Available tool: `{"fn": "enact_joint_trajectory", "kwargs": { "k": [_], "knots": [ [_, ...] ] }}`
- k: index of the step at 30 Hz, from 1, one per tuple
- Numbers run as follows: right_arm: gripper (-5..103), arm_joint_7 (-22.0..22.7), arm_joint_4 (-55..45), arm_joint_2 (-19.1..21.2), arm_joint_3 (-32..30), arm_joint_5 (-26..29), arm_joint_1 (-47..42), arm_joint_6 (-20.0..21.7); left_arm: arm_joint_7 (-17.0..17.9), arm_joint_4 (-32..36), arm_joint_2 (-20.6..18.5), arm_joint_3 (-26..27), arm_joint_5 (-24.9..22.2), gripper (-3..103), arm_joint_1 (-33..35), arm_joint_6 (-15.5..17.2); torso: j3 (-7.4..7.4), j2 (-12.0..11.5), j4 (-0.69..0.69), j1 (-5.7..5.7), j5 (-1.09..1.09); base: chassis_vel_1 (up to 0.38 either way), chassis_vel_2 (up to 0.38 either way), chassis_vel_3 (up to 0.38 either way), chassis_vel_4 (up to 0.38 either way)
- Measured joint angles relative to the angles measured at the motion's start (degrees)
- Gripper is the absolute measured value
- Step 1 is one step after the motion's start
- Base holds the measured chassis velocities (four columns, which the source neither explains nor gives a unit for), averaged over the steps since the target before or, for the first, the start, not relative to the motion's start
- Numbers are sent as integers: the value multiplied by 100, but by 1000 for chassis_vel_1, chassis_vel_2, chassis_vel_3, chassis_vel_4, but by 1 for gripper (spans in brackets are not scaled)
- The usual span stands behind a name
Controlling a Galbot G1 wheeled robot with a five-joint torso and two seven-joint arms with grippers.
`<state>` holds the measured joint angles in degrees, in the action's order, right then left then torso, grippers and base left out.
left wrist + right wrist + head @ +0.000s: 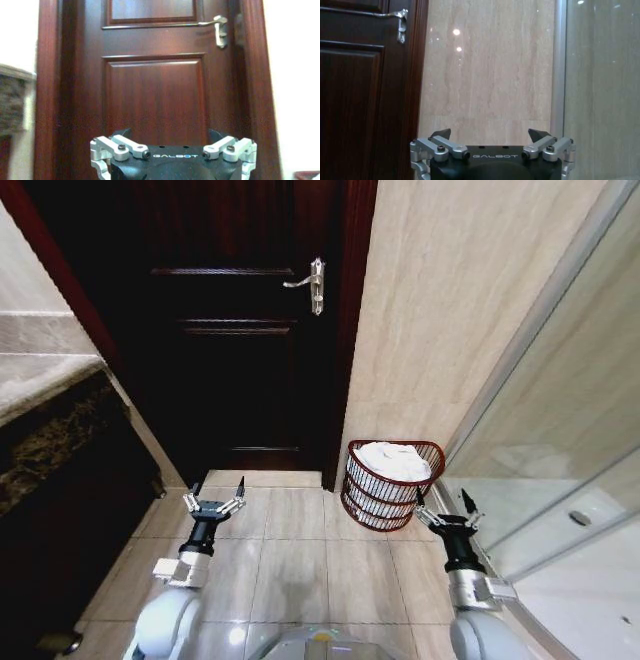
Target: Discard the used towel into the hamper.
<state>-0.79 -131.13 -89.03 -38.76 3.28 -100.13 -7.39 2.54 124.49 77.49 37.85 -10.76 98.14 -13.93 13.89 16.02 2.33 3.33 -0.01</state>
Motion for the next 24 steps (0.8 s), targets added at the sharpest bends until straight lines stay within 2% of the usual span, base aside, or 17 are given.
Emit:
{"fn": "enact_joint_trajectory", "kwargs": {
  "k": [1, 4, 9, 24],
  "knots": [
    [100, 0, 0, 0, 0, 0, 0, 0, 0, 0, 0, 0, 0, 100, 0, 0, 0, 0, 0, 0, 0, 0, 0, 0, 0],
    [100, 58, -206, 59, 75, 2, 8, 197, 383, 151, 46, -3, 114, 100, 89, 112, 61, 87, 0, 26, 0, 0, 0, 0, 0],
    [100, 211, -355, 202, 181, 8, 42, 362, 495, 231, 17, 60, 81, 100, 103, 149, 138, 198, 0, 59, 1, 0, 0, 0, 0],
    [100, 359, -524, 247, 112, 133, 2, 485, 521, 267, -65, 97, -66, 100, 70, 249, 336, 510, 0, 171, 0, 0, 0, 0, 0]
  ]
}}
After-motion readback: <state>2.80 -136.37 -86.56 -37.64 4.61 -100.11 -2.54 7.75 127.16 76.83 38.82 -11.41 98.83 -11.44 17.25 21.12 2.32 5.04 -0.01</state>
